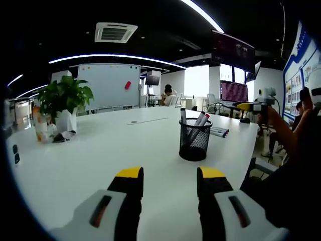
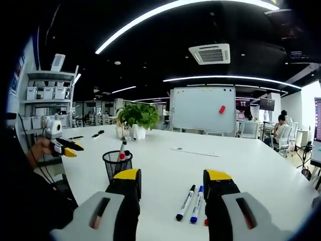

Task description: Pick up the whiteboard markers from the pen holder and place them facing the whiteboard neatly

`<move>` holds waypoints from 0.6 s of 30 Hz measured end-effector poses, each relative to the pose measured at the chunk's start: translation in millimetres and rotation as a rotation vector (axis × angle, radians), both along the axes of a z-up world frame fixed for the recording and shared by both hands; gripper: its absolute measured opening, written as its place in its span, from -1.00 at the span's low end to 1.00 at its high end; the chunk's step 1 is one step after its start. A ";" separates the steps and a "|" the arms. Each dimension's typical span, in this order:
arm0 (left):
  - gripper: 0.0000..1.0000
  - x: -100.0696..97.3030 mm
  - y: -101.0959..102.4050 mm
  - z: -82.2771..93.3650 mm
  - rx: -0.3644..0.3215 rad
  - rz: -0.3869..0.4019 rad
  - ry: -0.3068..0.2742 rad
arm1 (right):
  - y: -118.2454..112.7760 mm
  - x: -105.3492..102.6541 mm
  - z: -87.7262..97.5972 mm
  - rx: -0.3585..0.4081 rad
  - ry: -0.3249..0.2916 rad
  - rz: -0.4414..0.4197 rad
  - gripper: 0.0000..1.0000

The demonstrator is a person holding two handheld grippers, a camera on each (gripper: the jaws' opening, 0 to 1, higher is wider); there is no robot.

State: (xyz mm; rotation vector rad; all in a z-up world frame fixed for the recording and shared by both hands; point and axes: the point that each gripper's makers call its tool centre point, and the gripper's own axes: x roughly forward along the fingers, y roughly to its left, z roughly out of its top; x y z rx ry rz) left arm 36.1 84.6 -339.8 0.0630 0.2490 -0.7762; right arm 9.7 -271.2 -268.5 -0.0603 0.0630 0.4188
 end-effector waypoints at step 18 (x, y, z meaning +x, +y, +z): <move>-0.12 -1.2 0.8 2.8 0.003 0.004 -0.002 | 39.8 -7.5 15.3 -0.031 -0.027 0.124 -0.16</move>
